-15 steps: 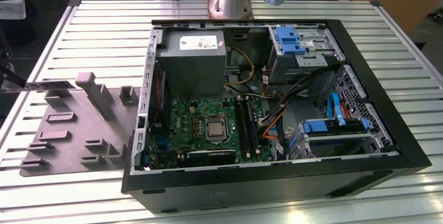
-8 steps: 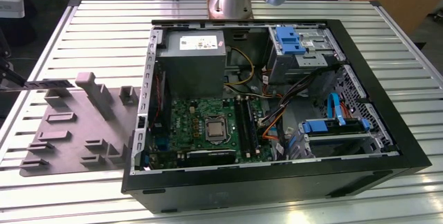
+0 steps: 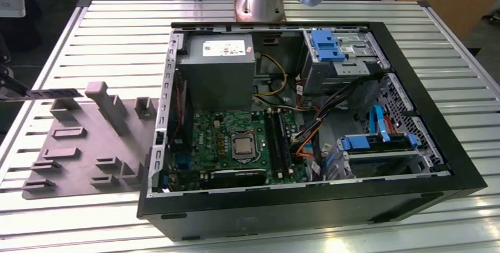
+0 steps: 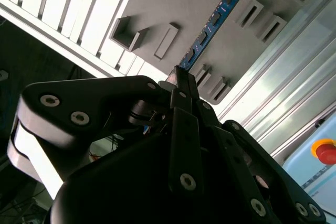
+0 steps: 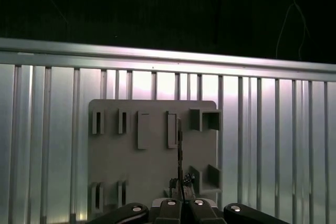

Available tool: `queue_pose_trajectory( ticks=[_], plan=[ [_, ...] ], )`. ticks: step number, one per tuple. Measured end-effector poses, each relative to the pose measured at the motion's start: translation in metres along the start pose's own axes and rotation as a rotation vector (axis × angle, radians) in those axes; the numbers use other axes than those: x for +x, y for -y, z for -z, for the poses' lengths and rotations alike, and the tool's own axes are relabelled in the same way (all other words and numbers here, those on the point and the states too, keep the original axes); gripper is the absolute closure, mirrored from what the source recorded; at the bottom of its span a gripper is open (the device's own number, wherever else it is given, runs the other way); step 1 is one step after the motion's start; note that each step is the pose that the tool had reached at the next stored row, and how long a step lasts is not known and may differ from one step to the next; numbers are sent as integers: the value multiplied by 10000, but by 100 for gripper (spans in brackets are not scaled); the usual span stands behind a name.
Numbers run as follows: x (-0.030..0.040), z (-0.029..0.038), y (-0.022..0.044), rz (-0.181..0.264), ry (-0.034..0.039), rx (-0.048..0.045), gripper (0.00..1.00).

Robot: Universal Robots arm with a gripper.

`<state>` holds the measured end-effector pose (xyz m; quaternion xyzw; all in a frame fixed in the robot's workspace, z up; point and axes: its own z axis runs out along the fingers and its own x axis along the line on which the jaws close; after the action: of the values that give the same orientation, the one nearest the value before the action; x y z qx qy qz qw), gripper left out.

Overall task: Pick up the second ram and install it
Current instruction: 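Pick up the second ram and move it above second insertion slot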

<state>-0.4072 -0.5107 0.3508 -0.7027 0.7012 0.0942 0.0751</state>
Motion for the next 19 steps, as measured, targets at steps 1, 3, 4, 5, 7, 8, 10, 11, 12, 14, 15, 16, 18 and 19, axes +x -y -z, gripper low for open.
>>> queue_pose_trajectory(
  ticks=[1,3,4,5,7,8,10,11,12,14,15,16,18,19],
  plan=[
    [-1,4,0,0,4,1,88],
    [-4,14,-1,-1,12,1,88],
    [-5,18,-2,-1,16,2,88],
    [-6,24,-2,0,19,3,88],
    [-9,34,-2,1,26,4,88],
    [-10,39,-3,2,30,6,88],
    [-13,50,-3,2,39,8,88],
    [-14,56,-4,2,43,8,88],
    [-15,61,-4,2,46,9,88],
    [-18,72,-5,3,55,11,88],
    [-19,77,-5,4,60,12,88],
    [-20,83,-5,4,63,13,88],
    [-23,93,-6,5,71,16,88],
    [-24,99,-7,5,75,16,88]
  ],
)
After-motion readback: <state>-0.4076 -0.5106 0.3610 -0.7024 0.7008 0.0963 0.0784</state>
